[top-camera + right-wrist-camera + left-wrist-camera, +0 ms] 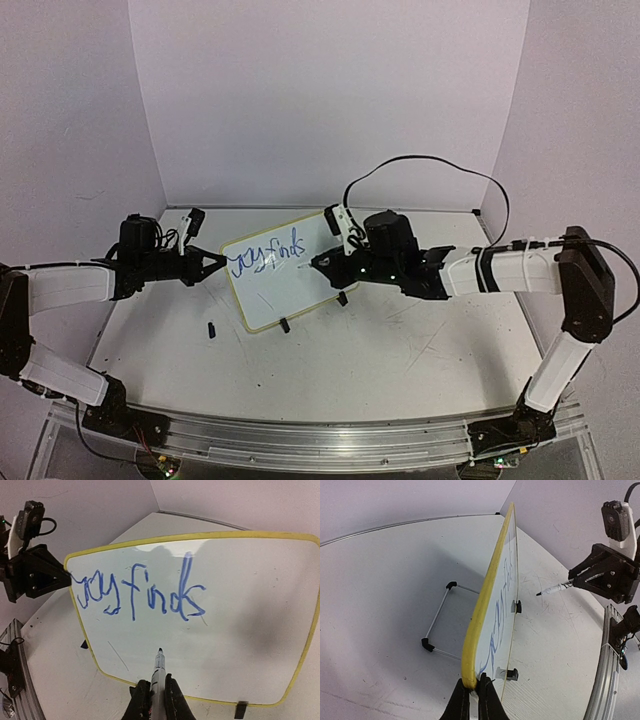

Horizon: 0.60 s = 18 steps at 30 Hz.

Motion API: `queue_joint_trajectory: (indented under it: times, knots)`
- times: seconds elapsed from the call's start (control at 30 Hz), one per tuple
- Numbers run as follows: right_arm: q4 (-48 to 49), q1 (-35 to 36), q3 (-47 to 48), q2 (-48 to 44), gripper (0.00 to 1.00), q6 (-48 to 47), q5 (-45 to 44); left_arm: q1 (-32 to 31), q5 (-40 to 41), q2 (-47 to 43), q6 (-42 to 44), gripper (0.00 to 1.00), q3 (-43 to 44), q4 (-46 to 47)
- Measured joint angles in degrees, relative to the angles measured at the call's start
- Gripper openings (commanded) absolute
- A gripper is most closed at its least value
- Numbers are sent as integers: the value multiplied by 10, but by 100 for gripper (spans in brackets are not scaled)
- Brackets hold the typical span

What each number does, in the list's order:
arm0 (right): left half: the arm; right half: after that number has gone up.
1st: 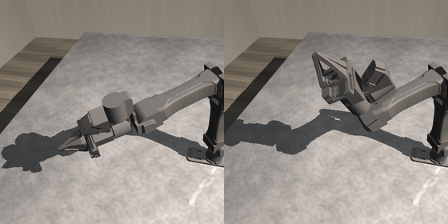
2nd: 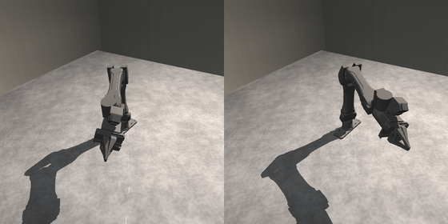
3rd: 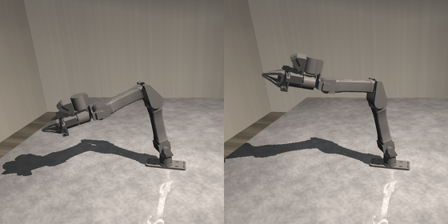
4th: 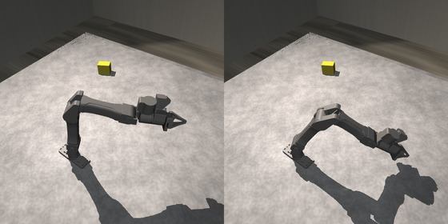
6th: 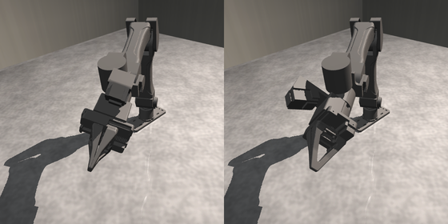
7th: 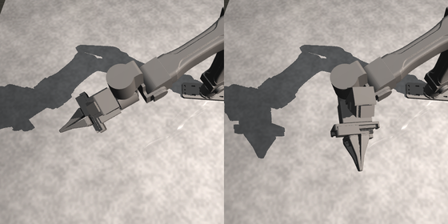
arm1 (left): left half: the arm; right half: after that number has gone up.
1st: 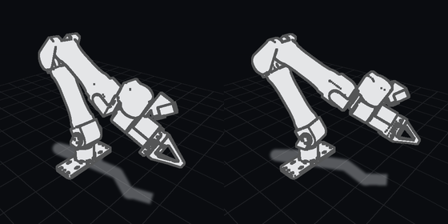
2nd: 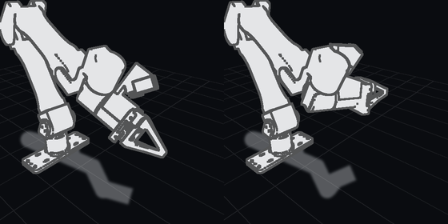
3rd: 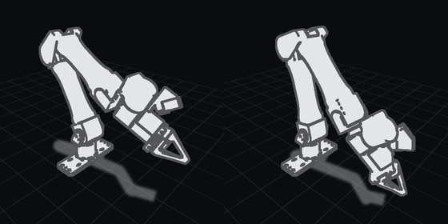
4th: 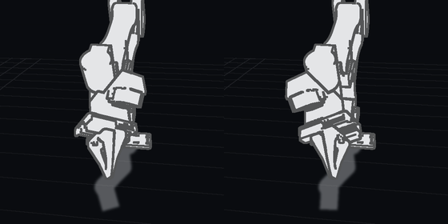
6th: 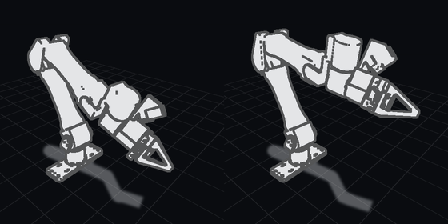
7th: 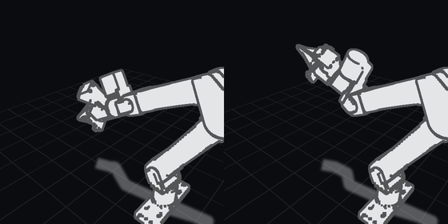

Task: Write a sentence on the whiteboard
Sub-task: Write on the whiteboard with the whiteboard marker without the cap.

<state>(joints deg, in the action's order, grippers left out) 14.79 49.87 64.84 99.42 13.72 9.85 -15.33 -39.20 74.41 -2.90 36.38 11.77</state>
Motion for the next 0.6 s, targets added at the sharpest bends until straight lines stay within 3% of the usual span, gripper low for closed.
queue_joint_trajectory:
  times: [0.3, 0.6]
  knots:
    - [10, 71, 78, 89, 0, -10, 31, -1, 4, 0, 0, 0, 0, 0]
    - [1, 80, 144, 141, 0, -14, 38, -1, 4, 0, 1, 0, 0, 0]
